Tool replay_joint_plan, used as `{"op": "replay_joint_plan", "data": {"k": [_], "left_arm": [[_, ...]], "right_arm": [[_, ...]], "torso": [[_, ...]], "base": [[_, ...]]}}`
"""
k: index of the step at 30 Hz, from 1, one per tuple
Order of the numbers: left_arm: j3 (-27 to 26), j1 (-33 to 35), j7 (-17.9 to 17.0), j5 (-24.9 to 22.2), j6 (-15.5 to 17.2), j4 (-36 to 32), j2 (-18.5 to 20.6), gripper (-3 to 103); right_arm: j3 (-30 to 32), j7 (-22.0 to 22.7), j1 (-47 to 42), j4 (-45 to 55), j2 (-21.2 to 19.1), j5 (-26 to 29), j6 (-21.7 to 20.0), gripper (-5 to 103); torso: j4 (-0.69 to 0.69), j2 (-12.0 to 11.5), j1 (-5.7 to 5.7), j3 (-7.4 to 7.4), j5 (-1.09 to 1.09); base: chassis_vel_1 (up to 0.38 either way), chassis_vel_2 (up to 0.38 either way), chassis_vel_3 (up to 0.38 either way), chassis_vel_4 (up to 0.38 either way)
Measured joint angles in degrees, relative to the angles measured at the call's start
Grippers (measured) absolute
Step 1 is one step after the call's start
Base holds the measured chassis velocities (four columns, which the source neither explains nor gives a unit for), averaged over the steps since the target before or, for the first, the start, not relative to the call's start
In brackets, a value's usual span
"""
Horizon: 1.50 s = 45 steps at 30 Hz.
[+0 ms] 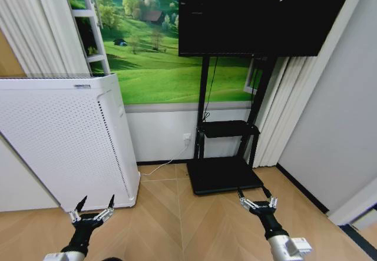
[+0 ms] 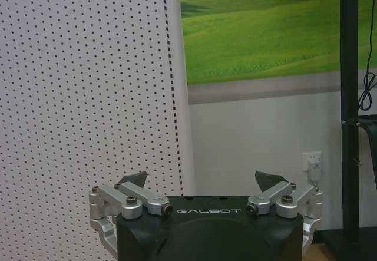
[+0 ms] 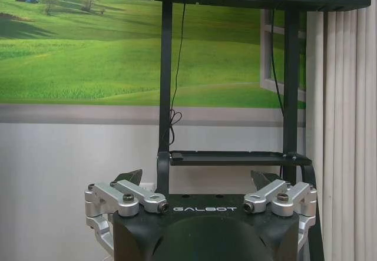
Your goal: Pick up the trash bin and place the garbage on the floor into it.
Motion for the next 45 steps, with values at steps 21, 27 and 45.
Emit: {"op": "replay_joint_plan", "data": {"k": [21,27,45], "left_arm": [[0.00,0.00,0.00,0.00,0.00,0.00,0.00,100],[0.00,0.00,0.00,0.00,0.00,0.00,0.01,100],[0.00,0.00,-0.01,0.00,0.00,0.00,0.00,100]], "right_arm": [[0.00,0.00,0.00,0.00,0.00,0.00,0.00,100],[0.00,0.00,0.00,0.00,0.00,0.00,0.00,100],[0.00,0.00,0.00,0.00,0.00,0.00,0.00,100]], "torso": [[0.00,4.16,1.49,2.64,0.00],[0.01,5.54,2.08,3.44,0.00],[0.01,9.80,3.74,6.04,0.00]], "base": [[0.014,0.016,0.015,0.013],[0.000,0.000,0.000,0.000],[0.000,0.000,0.000,0.000]]}}
